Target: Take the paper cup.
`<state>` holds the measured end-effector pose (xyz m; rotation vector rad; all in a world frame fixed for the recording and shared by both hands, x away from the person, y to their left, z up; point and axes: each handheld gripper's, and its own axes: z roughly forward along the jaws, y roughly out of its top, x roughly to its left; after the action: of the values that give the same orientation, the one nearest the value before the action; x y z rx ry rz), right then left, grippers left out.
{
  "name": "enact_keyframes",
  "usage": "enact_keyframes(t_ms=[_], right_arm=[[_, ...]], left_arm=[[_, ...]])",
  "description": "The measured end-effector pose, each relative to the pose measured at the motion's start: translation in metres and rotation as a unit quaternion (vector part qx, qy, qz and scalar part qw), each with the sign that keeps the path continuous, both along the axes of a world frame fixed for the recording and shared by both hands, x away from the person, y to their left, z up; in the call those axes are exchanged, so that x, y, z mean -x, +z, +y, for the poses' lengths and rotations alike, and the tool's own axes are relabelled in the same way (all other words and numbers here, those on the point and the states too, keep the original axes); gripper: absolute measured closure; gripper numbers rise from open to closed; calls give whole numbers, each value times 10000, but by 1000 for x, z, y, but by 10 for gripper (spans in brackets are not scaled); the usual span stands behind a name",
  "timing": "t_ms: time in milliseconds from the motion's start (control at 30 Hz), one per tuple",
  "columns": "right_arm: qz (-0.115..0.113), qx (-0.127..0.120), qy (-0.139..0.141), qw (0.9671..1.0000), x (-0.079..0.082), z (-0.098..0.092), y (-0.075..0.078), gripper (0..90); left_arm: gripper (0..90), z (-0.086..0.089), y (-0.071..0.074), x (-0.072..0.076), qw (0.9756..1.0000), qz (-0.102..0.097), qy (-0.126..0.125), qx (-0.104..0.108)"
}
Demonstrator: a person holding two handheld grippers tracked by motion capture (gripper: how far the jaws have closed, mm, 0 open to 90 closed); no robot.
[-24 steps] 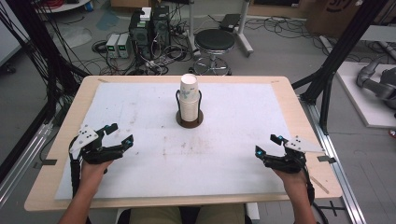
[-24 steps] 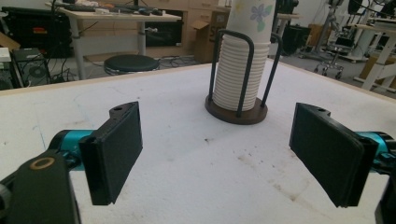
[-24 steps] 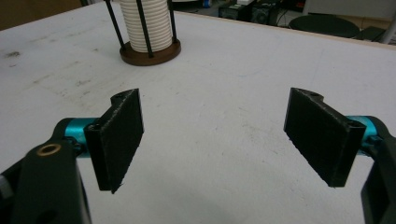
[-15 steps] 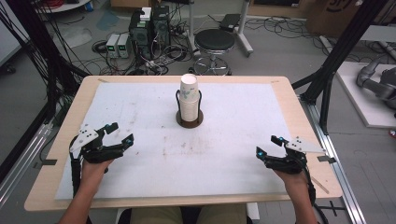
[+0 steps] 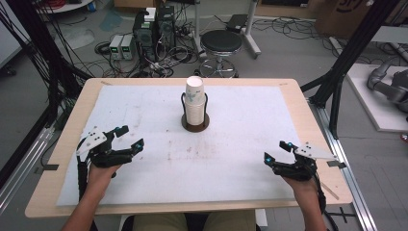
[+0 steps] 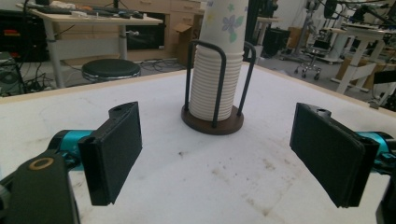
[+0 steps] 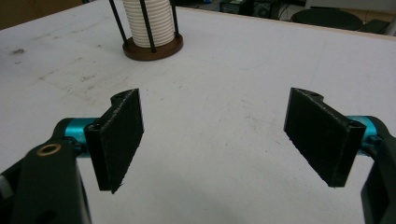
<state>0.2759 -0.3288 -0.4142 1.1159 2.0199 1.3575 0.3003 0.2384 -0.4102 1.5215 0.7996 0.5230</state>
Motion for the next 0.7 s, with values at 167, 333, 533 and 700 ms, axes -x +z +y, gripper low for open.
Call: enact_keyframes(t_ms=[167,333,533,700], right_arm=[[18,13,82,10000,-1,3,2,204],[41,23,143,9999,-1,7,3,204],[36,101,255,9996,-3,13,6,204],[14,163,341,9993,-3,18,8,204]], left_arm=[[169,-6,10,-9,10000,-18,-84,32],[168,-19,27,-28,9997,-25,-225,67],[158,-34,50,-47,9990,-113,-438,30],[160,-47,65,-59,9978,-177,-638,-25]])
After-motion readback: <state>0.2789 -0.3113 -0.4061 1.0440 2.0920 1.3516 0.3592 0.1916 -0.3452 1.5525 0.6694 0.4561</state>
